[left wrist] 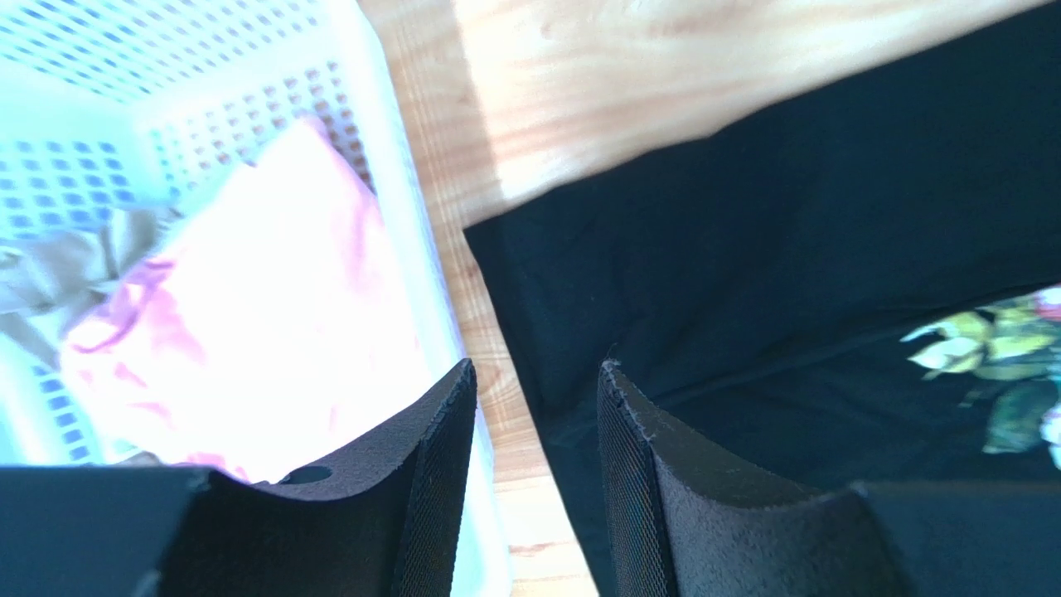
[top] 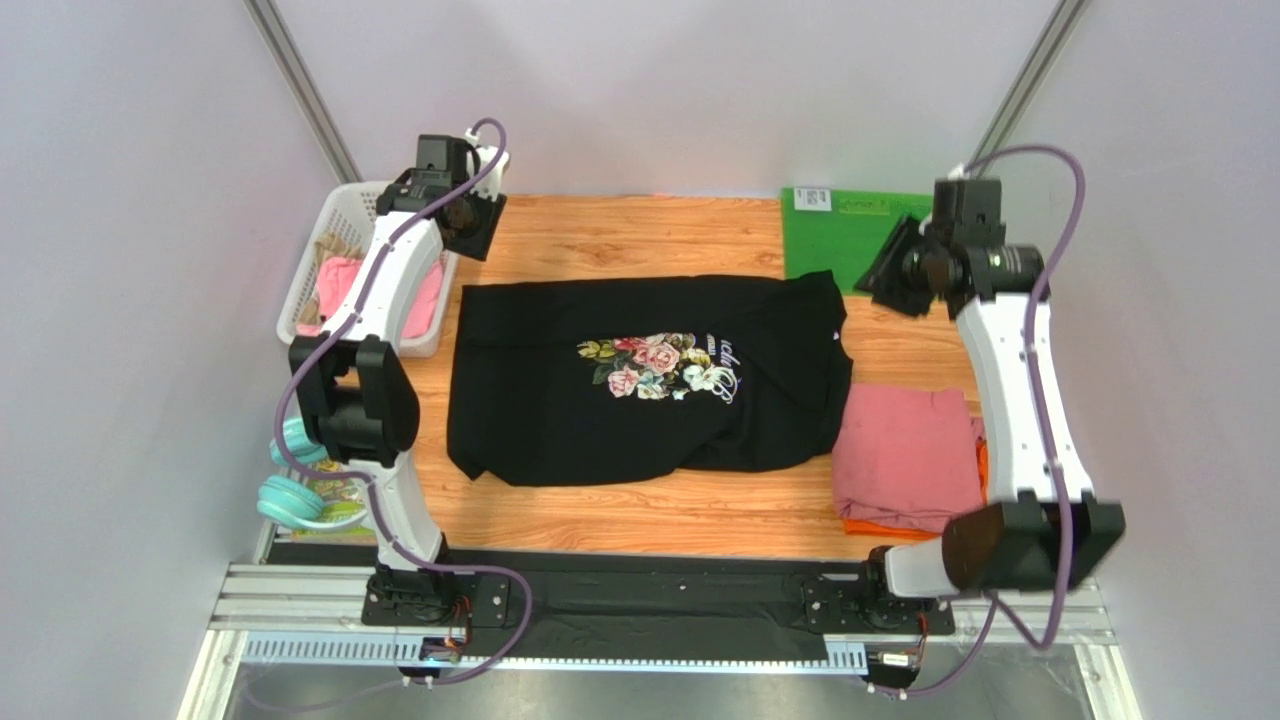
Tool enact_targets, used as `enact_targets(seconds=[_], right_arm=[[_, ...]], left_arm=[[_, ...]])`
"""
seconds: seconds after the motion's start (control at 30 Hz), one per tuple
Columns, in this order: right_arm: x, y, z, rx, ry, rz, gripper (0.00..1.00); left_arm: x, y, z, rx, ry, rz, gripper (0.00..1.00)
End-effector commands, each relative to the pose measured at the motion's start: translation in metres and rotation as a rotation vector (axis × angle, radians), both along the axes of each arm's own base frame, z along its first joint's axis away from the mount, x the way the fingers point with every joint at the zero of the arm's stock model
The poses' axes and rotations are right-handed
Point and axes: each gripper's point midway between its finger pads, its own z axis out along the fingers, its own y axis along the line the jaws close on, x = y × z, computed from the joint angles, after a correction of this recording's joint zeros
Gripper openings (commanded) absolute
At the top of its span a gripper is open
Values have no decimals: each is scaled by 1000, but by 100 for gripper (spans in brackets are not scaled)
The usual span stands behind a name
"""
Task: Fold and stack the t-shirts
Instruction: Fold the flattened tshirt in 1/3 of the way
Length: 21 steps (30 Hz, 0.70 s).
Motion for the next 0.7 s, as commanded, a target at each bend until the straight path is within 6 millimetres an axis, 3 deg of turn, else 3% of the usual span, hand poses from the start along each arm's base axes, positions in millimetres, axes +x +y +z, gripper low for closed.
enact_targets(seconds=[0.0,0.03,0.1,0.13,0.3,0.4,0.53,0.67], right_arm=[[-79,18,-67,55,250,48,36],[-96,16,-85,50,308,35,36],[-114,16,-93,55,305,18,36],[-127,13,-108,45,346,-1,36],[-155,-2,-129,-14,436,-88,36],[-166,-21,-131,-102,482,-177,37],[-177,-46,-138,-221,554,-288,38],[-183,-43,-161,-221,652,-275,36]], left_arm=[[-8,-18,12,-65,-14,-27,48],[-8,-21,12,-72,-13,-36,48],[-9,-30,14,-85,-16,-53,48],[-11,-36,13,-88,-11,-69,48],[-21,-68,16,-85,-10,-160,48],[-26,-81,21,-109,-16,-204,48],[-25,-83,29,-105,-39,-218,48],[-28,-81,41,-98,-65,-223,48]])
